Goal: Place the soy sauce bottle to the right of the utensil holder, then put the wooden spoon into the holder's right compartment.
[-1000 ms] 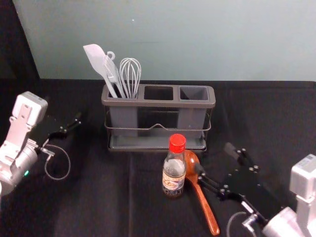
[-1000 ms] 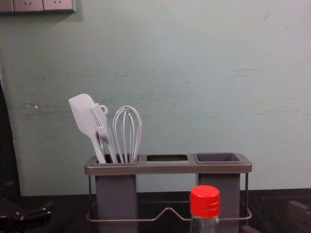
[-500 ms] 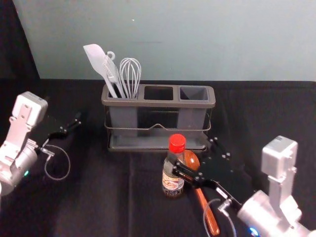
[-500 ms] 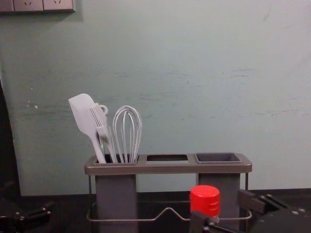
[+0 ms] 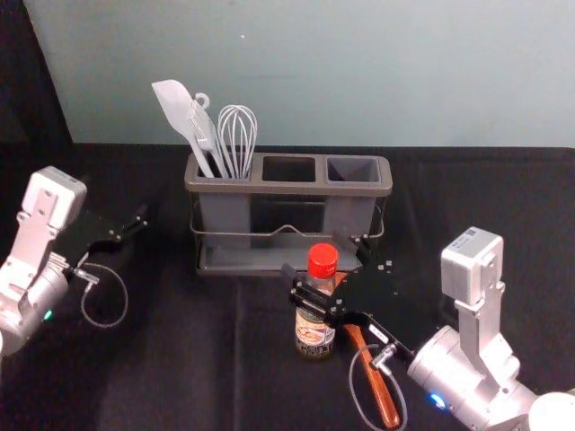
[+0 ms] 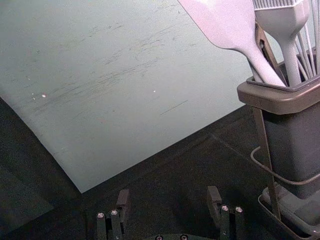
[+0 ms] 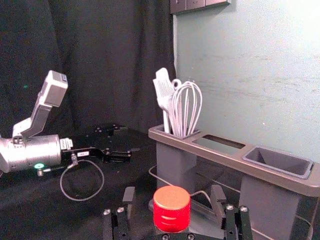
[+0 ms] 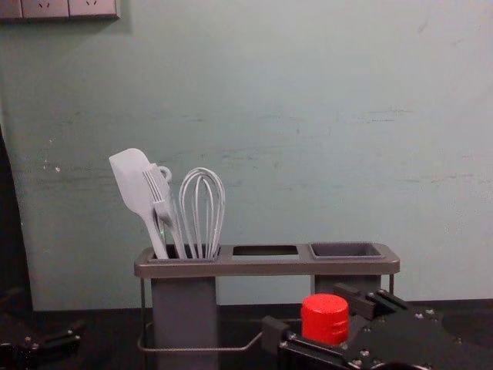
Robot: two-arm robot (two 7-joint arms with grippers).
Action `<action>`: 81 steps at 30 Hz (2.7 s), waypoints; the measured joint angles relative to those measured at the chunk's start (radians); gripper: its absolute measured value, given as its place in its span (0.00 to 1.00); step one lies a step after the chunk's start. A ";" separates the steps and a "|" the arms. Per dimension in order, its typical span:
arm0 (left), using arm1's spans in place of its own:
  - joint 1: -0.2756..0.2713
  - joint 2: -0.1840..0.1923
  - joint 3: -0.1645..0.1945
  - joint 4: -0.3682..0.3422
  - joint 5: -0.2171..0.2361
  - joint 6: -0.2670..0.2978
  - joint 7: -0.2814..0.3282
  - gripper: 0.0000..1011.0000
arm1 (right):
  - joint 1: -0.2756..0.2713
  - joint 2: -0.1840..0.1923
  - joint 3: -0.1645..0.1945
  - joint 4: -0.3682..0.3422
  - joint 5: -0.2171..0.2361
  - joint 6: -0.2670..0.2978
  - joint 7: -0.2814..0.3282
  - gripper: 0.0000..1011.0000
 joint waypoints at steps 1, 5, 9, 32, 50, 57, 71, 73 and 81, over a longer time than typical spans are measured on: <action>0.000 0.000 0.000 0.000 0.000 0.000 0.000 0.99 | 0.000 -0.002 0.000 0.001 -0.003 0.000 0.002 0.94; 0.000 0.000 0.000 0.000 0.000 0.000 0.000 0.99 | -0.003 -0.012 0.006 0.001 -0.015 0.000 0.008 0.85; 0.000 0.000 0.000 0.000 0.000 0.000 0.000 0.99 | -0.009 -0.019 0.013 -0.002 -0.023 0.003 0.015 0.75; 0.000 0.000 0.000 0.000 0.000 0.000 0.000 0.99 | -0.065 -0.048 0.072 -0.063 -0.047 0.000 0.060 0.38; 0.000 0.000 0.000 0.000 0.000 0.000 0.000 0.99 | -0.145 -0.028 0.206 -0.128 -0.029 -0.021 0.065 0.38; 0.000 0.000 0.000 0.000 0.000 0.000 0.000 0.99 | -0.151 -0.011 0.280 -0.099 -0.012 -0.023 0.062 0.38; 0.000 0.000 0.000 0.000 0.000 0.000 0.000 0.99 | -0.049 -0.016 0.339 0.059 0.048 -0.052 0.111 0.38; 0.000 0.000 0.000 0.000 0.000 0.000 0.000 0.99 | -0.026 -0.020 0.338 0.090 0.054 -0.068 0.124 0.38; 0.000 0.000 0.000 0.000 0.000 0.000 0.000 0.99 | 0.085 -0.042 0.310 0.215 0.084 -0.089 0.170 0.38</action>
